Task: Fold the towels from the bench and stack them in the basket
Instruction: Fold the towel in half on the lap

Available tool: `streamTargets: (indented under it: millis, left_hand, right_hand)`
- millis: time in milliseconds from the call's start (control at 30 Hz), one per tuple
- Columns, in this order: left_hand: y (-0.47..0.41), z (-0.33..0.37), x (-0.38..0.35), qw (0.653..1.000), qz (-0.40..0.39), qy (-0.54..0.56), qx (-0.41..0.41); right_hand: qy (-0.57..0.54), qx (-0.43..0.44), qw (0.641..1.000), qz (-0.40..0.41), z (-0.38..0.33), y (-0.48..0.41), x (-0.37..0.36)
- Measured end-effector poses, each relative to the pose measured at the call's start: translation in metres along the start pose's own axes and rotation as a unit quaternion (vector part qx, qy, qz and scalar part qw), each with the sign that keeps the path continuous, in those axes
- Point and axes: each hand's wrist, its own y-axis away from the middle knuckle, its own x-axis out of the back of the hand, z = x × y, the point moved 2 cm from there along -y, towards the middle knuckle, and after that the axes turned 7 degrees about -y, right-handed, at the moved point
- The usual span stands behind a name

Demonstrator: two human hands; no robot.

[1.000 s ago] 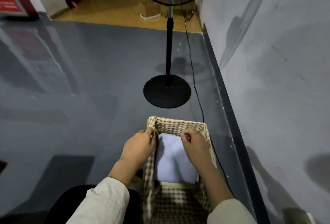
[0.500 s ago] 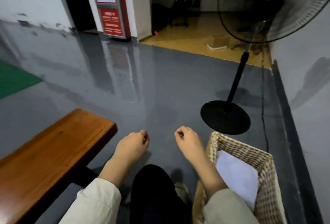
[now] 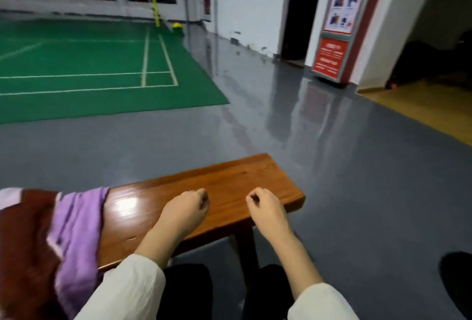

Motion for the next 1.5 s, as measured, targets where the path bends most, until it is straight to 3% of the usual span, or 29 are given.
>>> streamTargets:
  millis: [300,467,833,1067,1233,1500]
  left_hand:
    - [0.082,-0.122,0.026,0.973,0.021,-0.034,0.229]
    - [0.135,-0.18,0.034,0.952,0.02,-0.047,0.301]
    - [0.226,-0.303,0.048,0.922,0.008,-0.035,0.385]
    - [0.26,-0.367,0.043,0.883,0.072,0.008,0.463]
    - [0.259,-0.378,0.023,0.868,0.065,0.02,0.492]
    - [0.257,-0.379,0.021,0.837,0.141,0.033,0.528]
  right_hand:
    - [-0.008,0.128,0.978,-0.166,-0.097,-0.014,-0.112]
    - [-0.005,0.173,0.961,-0.217,-0.147,0.005,-0.173]
    - [-0.044,0.225,0.924,-0.305,-0.24,0.04,-0.29]
    - [-0.078,0.232,0.909,-0.338,-0.294,0.059,-0.355]
    - [-0.038,0.186,0.915,-0.355,-0.301,0.062,-0.386]
    - [-0.041,0.197,0.918,-0.341,-0.301,0.06,-0.394]
